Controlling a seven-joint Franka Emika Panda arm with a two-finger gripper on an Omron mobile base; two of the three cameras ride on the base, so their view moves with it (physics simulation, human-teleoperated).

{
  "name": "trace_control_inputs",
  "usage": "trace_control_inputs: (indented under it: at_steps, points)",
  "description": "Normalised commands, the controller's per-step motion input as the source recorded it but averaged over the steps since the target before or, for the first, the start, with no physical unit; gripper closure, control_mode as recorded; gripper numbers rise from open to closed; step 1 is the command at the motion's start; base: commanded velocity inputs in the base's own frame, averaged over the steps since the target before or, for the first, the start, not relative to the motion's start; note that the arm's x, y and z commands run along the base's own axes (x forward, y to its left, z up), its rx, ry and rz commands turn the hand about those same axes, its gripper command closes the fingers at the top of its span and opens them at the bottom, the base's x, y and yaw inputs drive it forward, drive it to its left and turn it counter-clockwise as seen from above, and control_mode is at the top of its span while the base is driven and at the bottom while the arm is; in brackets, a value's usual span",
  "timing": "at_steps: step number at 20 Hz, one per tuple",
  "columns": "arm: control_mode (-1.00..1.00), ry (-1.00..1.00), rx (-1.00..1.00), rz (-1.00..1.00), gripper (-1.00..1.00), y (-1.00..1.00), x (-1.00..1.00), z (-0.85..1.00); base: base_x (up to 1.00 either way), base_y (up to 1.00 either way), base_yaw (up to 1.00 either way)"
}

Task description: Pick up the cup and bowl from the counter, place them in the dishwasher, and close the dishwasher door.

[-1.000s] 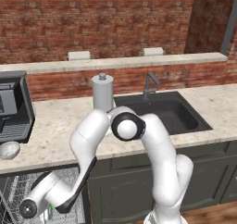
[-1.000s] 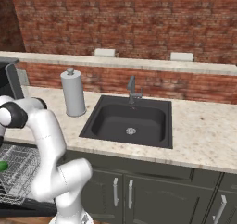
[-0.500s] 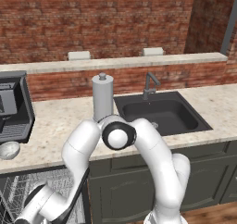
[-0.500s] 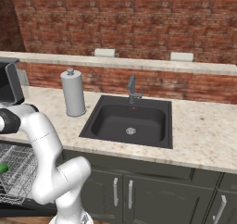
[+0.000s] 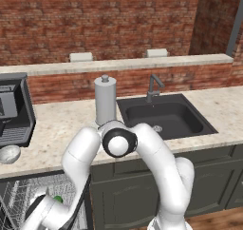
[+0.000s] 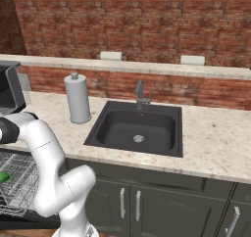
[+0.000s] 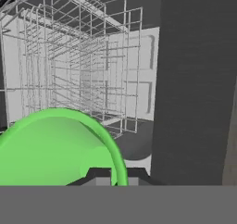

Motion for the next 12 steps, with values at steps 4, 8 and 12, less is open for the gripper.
trace_control_inputs:
  at_steps: [4,8,12]
  points:
    - [-1.0,-0.02,0.24,0.03,1.0,-0.08,0.26,-0.01,0.0,0.0,0.0]
    - [-1.0,0.0,0.36,0.04,1.0,0.0,0.24,-0.01,0.0,0.0,0.0]
    - [-1.0,0.0,0.42,0.04,1.0,0.0,0.23,-0.03,0.0,0.0,0.0]
